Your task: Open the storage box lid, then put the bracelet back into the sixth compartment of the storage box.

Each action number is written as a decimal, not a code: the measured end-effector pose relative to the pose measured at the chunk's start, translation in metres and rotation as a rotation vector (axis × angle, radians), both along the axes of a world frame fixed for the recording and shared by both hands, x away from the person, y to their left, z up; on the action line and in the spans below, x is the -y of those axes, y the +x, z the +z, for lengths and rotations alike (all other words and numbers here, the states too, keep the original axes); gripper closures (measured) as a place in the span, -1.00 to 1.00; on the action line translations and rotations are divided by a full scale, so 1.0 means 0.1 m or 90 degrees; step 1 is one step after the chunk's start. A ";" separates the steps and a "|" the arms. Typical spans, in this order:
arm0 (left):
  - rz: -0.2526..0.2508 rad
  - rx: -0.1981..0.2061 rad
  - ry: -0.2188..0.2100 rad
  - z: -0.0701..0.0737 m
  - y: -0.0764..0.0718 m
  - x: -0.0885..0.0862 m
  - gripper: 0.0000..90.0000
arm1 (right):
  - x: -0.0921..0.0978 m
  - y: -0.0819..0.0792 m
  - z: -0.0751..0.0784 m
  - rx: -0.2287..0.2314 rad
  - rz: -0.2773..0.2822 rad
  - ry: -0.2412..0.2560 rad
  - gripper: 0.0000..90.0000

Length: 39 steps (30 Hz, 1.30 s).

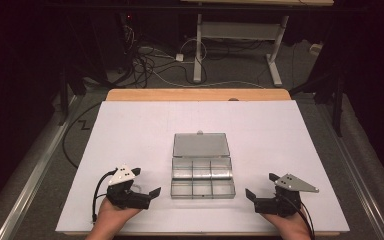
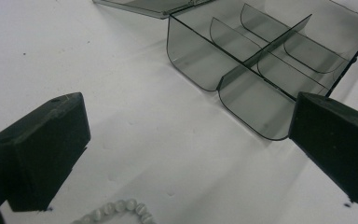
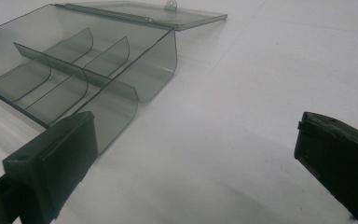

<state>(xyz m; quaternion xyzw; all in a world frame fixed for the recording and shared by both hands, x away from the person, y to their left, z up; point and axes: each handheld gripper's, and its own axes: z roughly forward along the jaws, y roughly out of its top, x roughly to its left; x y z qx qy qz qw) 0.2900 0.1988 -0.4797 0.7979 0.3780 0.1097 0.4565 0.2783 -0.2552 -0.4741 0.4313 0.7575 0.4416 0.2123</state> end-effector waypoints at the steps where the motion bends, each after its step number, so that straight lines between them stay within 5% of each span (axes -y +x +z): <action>1: 0.000 0.001 0.001 0.00 0.00 0.01 -1.00 | 0.00 0.00 0.01 0.002 0.000 -0.002 -0.99; 25: -0.031 0.001 -0.003 0.04 0.02 0.05 -1.00 | -0.02 0.01 0.02 0.002 0.001 0.002 -0.99; 39: -0.031 0.010 0.020 0.03 0.05 0.06 -1.00 | -0.01 0.00 0.02 0.001 0.005 0.003 -0.99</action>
